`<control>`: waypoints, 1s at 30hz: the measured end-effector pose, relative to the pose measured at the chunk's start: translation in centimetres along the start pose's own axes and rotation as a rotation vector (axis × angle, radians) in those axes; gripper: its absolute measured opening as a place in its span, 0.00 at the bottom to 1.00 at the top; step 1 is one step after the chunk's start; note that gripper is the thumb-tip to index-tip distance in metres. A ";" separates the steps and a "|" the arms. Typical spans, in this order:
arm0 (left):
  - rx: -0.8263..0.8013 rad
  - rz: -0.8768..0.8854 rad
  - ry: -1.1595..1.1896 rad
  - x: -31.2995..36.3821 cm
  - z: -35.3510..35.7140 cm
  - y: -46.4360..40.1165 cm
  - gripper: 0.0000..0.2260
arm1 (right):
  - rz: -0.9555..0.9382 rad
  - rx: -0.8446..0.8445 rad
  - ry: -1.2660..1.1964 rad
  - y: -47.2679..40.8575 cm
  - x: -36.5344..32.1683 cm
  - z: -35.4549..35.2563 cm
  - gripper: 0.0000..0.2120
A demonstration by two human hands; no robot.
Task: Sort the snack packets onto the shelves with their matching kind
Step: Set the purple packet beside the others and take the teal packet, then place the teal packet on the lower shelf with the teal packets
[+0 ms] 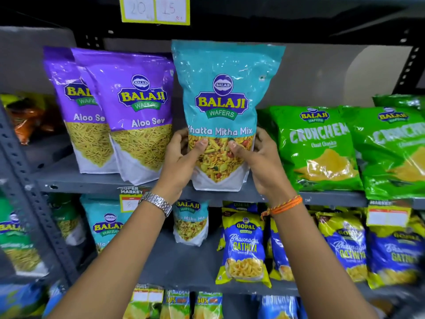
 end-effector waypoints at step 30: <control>0.030 -0.497 -0.027 -22.1 -14.8 20.2 0.21 | 0.406 -0.177 0.197 18.3 26.4 5.8 0.30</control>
Point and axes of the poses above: each hand's wrist, its own y-axis away from the middle knuckle, its own z-axis out of the palm, x = y × z, the point moved 9 cm from there along -y, towards the middle knuckle, and after that the axes turned 11 degrees about y, right-handed, at the moved point
